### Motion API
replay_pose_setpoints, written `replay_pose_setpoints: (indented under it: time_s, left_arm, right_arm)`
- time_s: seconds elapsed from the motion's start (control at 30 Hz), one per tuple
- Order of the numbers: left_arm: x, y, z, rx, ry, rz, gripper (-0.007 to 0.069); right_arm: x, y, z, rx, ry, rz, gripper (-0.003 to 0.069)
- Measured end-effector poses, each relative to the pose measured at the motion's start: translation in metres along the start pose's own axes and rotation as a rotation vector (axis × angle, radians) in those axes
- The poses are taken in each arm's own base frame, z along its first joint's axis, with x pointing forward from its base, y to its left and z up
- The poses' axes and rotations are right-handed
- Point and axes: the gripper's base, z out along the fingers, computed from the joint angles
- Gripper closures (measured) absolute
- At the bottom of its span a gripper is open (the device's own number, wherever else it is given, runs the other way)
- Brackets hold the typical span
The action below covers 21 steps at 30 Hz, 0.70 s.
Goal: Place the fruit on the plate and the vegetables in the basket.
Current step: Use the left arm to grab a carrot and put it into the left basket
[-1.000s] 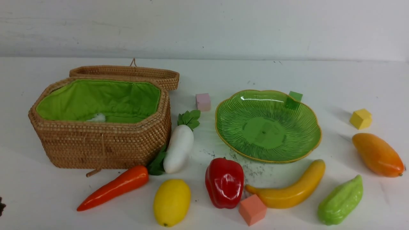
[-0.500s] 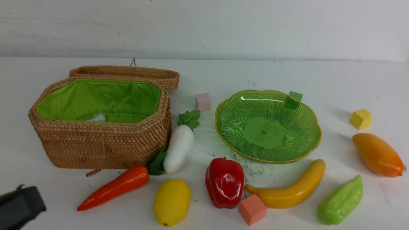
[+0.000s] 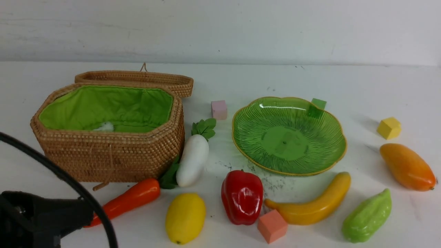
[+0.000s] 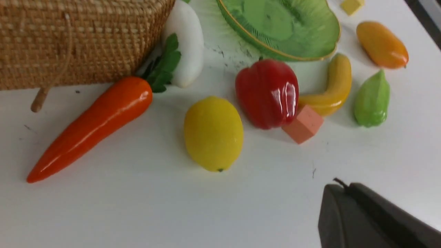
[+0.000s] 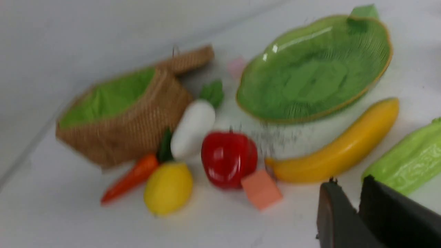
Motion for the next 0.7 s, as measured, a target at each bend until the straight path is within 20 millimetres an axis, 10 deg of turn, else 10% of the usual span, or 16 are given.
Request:
replay_pose_setpoints:
  time_s: [0.33,0.7]
  left_arm:
    - [-0.017,-0.024,0.012,0.083,0.254,0.206,0.0638]
    - [-0.022,-0.015,0.092,-0.094,0.608,0.551,0.0615]
  right_arm:
    - [-0.084,0.057,-0.052,-0.213,0.168,-0.346,0.0555]
    - [-0.088,0.068,-0.073,-0.368,0.167,-0.529,0.0543]
